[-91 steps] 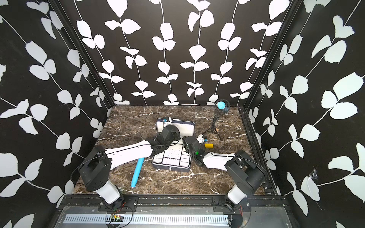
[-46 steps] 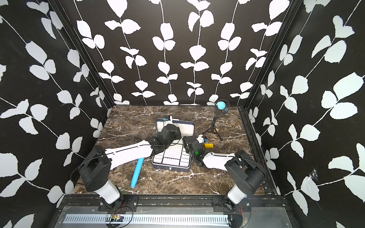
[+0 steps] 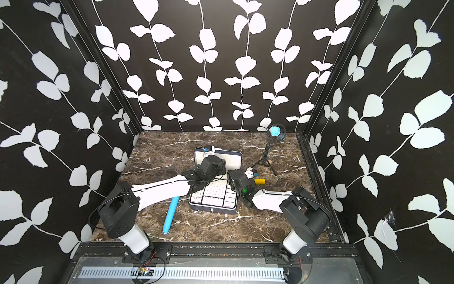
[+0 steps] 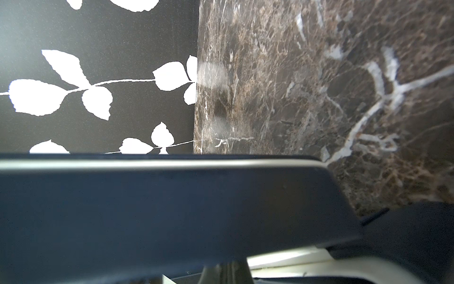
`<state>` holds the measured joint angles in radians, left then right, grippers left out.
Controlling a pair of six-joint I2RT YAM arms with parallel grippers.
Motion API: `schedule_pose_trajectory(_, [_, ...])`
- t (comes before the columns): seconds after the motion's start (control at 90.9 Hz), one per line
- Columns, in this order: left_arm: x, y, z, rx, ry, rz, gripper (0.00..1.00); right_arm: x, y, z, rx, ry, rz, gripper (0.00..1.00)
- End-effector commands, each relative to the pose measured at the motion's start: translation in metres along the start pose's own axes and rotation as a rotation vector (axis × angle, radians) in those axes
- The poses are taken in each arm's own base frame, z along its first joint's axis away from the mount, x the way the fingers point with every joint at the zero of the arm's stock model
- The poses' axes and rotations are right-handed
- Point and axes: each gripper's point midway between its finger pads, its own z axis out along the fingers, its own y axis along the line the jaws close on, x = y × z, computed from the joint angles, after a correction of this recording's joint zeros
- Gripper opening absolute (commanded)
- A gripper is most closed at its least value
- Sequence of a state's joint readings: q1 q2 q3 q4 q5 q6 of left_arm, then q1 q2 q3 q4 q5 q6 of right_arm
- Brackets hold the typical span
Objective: Put jewelry chain into jewelry box
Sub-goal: Adjust the necklace in the storage slot.
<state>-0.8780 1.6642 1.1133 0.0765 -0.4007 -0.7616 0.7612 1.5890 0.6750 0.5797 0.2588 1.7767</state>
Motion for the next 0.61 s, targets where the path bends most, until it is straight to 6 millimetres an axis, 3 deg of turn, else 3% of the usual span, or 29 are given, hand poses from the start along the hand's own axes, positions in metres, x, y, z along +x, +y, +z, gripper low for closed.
schedule_pose_trajectory(0.0, [0.005, 0.008, -0.005, -0.016, 0.03, 0.027, 0.48, 0.006, -0.005, -0.003, 0.013, 0.015, -0.018, 0.0])
schedule_pose_trajectory(0.11, [0.002, 0.005, -0.01, -0.008, 0.041, 0.048, 0.53, 0.007, -0.003, -0.003, 0.01, 0.016, -0.02, 0.0])
schedule_pose_trajectory(0.242, [-0.001, 0.002, -0.019, 0.002, 0.064, 0.082, 0.72, 0.009, 0.002, -0.003, 0.0, 0.025, -0.029, 0.0])
schedule_pose_trajectory(0.352, [-0.004, -0.001, -0.028, 0.012, 0.086, 0.112, 0.84, 0.01, 0.005, -0.005, -0.006, 0.029, -0.038, 0.16])
schedule_pose_trajectory(0.594, [-0.02, -0.007, -0.059, 0.049, 0.098, 0.153, 0.9, 0.013, 0.013, -0.015, -0.017, 0.043, -0.083, 0.48])
